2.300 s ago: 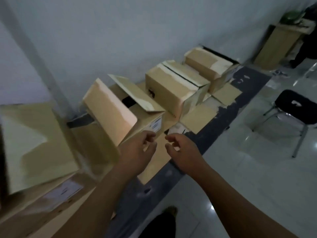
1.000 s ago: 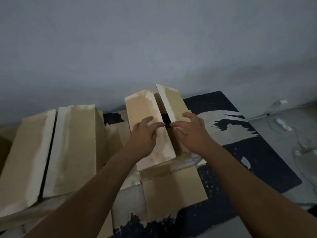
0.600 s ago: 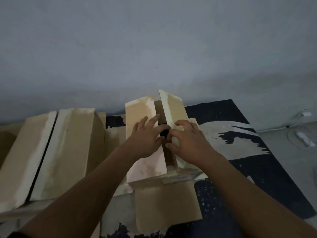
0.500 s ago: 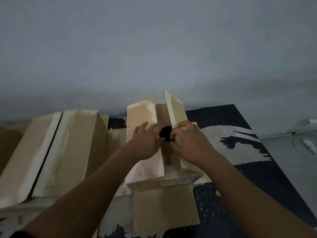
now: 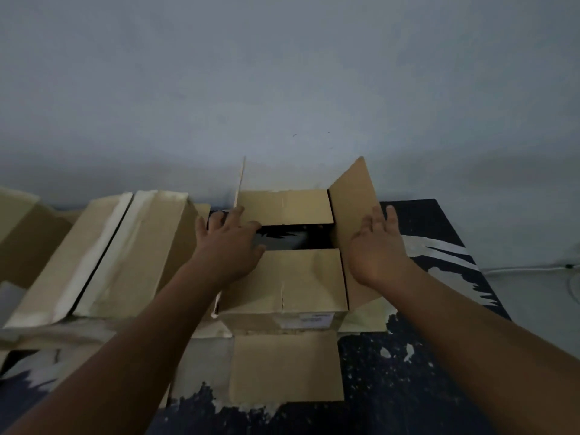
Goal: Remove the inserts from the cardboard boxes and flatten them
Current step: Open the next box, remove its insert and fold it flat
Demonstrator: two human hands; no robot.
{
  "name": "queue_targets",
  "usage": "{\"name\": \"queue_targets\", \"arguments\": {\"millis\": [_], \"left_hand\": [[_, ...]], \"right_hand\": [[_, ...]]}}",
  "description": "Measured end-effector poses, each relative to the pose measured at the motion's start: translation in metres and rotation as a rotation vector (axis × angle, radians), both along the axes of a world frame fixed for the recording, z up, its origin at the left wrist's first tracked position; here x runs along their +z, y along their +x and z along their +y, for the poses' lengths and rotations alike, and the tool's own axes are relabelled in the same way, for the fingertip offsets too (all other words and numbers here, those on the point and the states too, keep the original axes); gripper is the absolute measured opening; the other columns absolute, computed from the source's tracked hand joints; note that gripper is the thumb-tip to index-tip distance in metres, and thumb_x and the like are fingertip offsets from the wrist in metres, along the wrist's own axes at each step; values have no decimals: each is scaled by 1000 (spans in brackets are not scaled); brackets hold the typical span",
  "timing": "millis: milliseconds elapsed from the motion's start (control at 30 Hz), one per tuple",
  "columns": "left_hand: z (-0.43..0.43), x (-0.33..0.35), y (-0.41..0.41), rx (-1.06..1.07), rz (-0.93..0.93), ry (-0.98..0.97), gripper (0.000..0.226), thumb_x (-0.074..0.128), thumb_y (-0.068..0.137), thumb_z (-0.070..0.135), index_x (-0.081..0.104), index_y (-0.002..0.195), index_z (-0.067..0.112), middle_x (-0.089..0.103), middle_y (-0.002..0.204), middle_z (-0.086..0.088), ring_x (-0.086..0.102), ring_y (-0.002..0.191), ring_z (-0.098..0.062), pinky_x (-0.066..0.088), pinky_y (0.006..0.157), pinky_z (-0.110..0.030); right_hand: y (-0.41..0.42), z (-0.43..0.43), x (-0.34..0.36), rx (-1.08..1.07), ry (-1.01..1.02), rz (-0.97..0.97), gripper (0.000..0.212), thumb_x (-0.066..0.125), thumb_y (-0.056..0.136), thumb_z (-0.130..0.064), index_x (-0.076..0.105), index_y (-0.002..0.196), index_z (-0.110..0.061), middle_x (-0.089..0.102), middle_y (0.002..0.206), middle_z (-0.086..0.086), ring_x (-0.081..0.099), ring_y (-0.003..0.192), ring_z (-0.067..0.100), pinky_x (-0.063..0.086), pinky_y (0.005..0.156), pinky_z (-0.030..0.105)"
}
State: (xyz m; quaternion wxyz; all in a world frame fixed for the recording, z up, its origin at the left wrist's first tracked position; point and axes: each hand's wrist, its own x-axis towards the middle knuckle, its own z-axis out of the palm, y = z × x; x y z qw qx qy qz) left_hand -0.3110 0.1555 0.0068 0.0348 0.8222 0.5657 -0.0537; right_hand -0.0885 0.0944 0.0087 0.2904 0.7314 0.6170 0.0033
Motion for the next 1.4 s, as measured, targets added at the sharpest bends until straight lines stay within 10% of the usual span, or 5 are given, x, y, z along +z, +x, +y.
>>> {"name": "queue_targets", "arguments": {"millis": [400, 633, 833, 1100, 1400], "left_hand": [[-5, -71, -51, 333, -153, -358, 76, 34, 89, 67, 1, 150, 35, -5, 157, -24, -6, 143, -46, 8, 115, -60], [13, -67, -31, 413, -319, -352, 62, 29, 89, 68, 27, 144, 38, 11, 158, -13, 1, 141, -51, 5, 111, -65], [1, -11, -36, 155, -572, -351, 38, 39, 100, 38, 58, 75, 16, 56, 73, -5, 57, 73, -23, 38, 60, -28], [-10, 40, -54, 38, -350, -768, 33, 50, 95, 42, 73, 84, 20, 69, 77, -1, 62, 72, -18, 47, 69, -30], [76, -10, 9, -284, 76, -252, 65, 51, 95, 35, 18, 150, 22, 26, 151, -15, 33, 134, -37, 34, 108, -45]], "right_hand": [[-4, 12, -72, -237, 78, 707, 84, 32, 83, -77, 5, 151, -35, -15, 160, 4, -16, 139, 52, -5, 110, 65], [-2, 16, -68, -272, 220, 857, 66, 64, 72, -66, 42, 126, -36, 18, 155, -4, 16, 139, 41, 16, 109, 64], [-6, -5, -13, -61, 287, 752, 54, 52, 75, -73, 57, 106, -29, 56, 115, -8, 48, 111, 17, 31, 101, 44], [-61, -21, 39, 207, -105, 765, 44, 60, 87, -49, 55, 127, -31, 61, 118, -8, 57, 102, 11, 49, 86, 30], [-78, -29, 24, 170, -317, 735, 40, 41, 100, -38, 50, 134, -19, 54, 132, 3, 52, 115, 19, 39, 84, 28]]}}
